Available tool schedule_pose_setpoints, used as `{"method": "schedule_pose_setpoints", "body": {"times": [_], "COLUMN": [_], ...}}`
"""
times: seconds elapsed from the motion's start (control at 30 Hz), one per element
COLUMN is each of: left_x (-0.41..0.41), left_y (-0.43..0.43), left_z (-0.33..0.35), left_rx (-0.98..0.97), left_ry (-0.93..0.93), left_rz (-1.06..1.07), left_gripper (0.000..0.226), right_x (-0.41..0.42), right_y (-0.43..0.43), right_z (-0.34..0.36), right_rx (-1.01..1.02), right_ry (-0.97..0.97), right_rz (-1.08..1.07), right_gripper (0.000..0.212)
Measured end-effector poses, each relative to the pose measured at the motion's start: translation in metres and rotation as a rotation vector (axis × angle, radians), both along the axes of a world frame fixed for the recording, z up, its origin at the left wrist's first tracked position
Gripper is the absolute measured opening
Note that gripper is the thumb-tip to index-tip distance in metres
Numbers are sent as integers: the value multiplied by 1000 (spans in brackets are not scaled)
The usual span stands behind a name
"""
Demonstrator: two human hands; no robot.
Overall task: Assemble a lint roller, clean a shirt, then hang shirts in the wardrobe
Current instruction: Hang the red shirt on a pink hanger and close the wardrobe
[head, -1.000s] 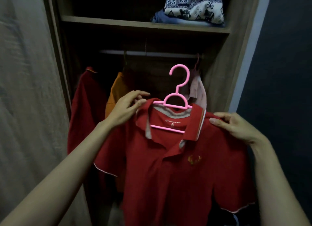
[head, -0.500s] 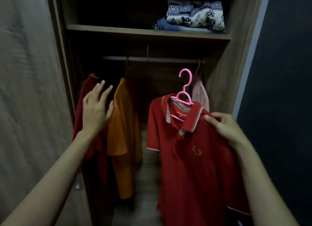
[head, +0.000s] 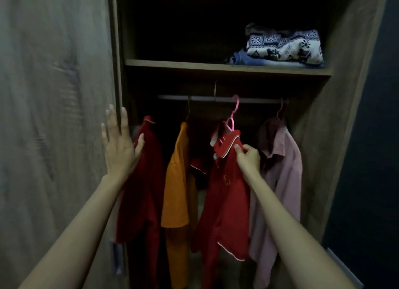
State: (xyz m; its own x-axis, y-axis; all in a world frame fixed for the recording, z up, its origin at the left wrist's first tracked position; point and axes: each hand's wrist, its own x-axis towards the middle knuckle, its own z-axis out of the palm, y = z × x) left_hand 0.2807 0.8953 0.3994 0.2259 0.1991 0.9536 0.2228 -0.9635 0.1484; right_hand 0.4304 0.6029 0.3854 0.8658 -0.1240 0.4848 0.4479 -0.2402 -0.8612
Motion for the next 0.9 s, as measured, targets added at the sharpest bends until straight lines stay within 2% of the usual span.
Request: {"method": "schedule_pose_setpoints", "body": {"times": [0.2,0.4,0.7,0.9], "left_x": [17,19,18,19], "left_y": [30,33,33,33], "left_z": [-4,-7,-8,-6], "left_rx": [88,101,102,95], "left_ry": [-106,-195,-207,-195], "left_rz": [86,49,76,63], "left_gripper": [76,69,68,68], "right_x": [37,64,81,75], "right_y": [41,69,82,72], "right_z": [25,38,20,11], "right_rx": [-28,-56,-77,-135], "right_ry": [25,44,105,48], "right_rz": [-58,-69,-68,-47], "right_gripper": [27,29,29,26]}}
